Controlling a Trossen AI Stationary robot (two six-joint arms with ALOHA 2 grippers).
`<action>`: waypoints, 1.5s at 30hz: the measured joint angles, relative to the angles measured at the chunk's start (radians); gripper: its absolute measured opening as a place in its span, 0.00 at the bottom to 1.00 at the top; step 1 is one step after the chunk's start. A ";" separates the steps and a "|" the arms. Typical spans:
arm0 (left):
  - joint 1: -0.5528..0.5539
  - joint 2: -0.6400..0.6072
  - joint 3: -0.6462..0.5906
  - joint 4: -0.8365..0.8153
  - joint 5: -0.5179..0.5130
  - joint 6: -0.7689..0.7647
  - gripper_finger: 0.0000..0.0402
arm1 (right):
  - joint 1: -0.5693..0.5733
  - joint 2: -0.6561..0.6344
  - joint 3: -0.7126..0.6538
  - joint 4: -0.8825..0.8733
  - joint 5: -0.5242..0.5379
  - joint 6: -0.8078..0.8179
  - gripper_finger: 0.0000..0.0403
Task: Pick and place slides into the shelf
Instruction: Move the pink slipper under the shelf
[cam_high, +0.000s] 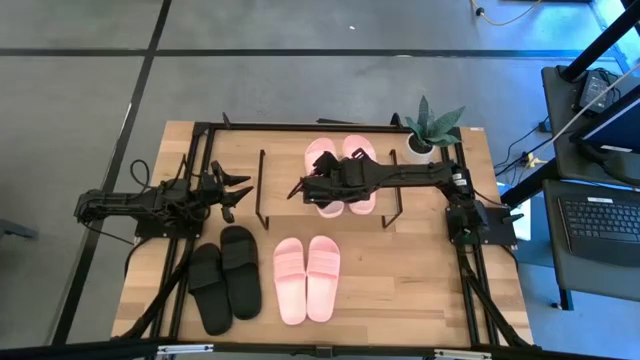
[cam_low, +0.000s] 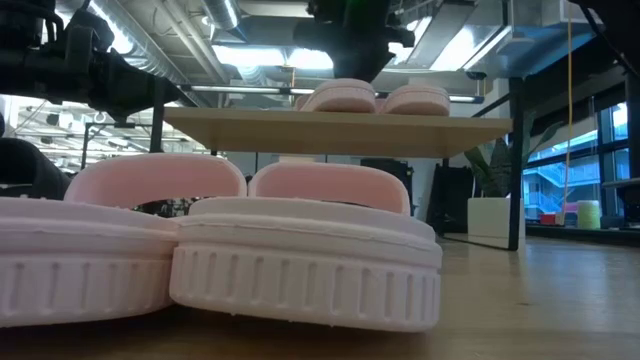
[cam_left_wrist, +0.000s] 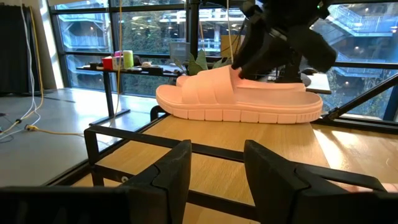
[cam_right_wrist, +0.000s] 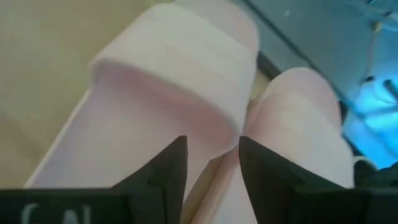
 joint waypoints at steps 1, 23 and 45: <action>0.000 0.000 0.000 0.000 0.000 0.000 0.35 | 0.002 0.000 0.006 -0.003 -0.016 -0.001 0.36; 0.000 0.000 0.000 0.000 0.000 0.000 0.35 | 0.429 -0.083 0.094 -0.143 -0.016 -0.148 0.36; 0.000 0.000 0.000 0.000 0.000 0.000 0.35 | 0.611 -0.082 -0.287 0.264 -0.022 -0.130 0.36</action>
